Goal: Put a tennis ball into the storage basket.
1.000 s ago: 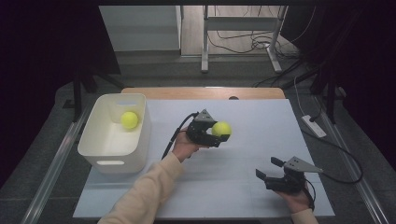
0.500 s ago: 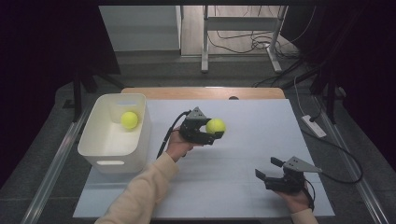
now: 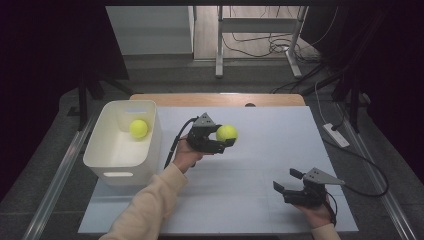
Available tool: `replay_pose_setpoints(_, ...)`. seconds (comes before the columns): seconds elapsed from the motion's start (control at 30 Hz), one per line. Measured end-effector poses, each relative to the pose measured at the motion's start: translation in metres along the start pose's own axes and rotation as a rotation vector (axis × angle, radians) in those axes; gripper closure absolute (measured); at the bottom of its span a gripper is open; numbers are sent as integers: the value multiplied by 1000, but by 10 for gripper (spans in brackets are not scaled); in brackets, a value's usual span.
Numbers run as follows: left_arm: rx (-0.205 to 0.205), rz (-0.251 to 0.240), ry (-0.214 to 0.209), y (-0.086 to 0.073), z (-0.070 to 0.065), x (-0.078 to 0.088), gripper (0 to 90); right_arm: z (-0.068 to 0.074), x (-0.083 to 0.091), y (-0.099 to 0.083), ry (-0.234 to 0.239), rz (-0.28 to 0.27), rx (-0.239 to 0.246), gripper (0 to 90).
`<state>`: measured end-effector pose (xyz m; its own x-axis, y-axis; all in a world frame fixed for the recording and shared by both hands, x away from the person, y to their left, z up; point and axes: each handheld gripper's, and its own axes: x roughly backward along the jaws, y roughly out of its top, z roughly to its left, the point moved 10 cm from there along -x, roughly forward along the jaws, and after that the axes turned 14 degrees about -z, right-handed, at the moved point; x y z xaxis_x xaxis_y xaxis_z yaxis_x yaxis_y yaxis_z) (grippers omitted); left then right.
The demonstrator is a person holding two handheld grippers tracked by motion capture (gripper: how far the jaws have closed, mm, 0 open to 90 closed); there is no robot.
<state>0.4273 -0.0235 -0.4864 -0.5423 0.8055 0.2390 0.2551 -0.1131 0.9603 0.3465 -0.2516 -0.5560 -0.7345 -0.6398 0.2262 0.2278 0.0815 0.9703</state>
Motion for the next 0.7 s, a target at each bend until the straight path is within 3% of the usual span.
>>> replay_pose_setpoints(0.7, 4, -41, 59, 13, 12, 20, 269, 0, 0, 0, -4, 1, 0, 153)
